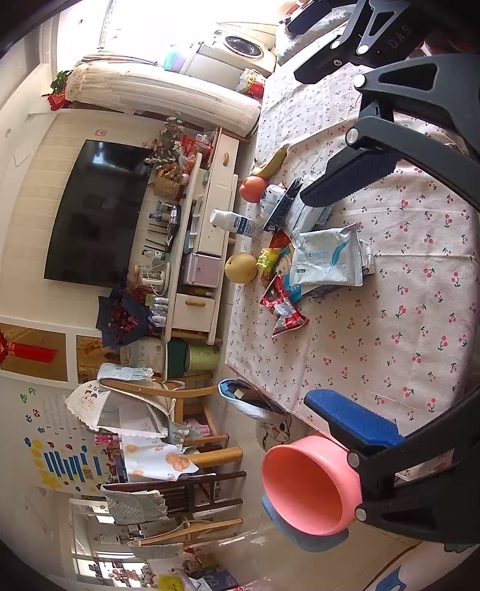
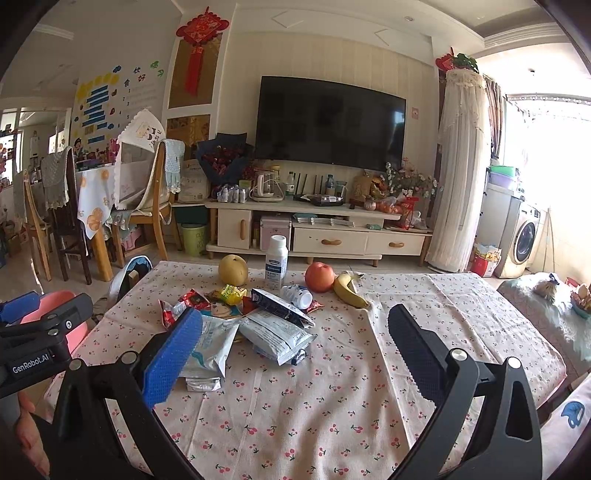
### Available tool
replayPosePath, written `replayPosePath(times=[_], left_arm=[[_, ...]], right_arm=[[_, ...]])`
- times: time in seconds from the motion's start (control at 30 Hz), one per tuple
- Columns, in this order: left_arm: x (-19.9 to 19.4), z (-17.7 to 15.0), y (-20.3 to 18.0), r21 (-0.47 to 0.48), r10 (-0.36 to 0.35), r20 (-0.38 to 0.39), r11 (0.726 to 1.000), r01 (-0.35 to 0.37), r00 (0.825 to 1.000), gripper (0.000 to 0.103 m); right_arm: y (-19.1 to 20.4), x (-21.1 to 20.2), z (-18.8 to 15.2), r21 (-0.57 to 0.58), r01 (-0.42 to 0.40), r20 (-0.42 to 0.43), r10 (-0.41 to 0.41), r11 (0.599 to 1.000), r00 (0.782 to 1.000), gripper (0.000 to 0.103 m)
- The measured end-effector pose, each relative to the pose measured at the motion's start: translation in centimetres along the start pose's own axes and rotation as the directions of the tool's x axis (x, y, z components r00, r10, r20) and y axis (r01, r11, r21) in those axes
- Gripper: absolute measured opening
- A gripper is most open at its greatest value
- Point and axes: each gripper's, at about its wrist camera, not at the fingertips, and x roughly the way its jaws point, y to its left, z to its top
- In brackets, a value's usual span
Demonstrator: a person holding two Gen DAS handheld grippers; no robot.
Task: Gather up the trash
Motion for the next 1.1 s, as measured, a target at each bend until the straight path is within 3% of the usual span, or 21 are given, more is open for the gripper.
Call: replayPosePath(times=[0.63,1.1], left_arm=[[2.7,-1.4,-1.0,0.071,0.088,-0.025,0.994,-0.086,0.996,0.099],[4.9,-2.7,-1.5,0.110,0.111,-0.067,0.989,-0.104,0.992,0.099]], right_arm=[[-1.3,3.9,-2.4,0.033,-0.038,-0.077,0.040,0.999,0.996,0.099],[-1.9,6.7,-4.3,0.023,-0.035,-0.126,0.038,0.999,0.991,0.099]])
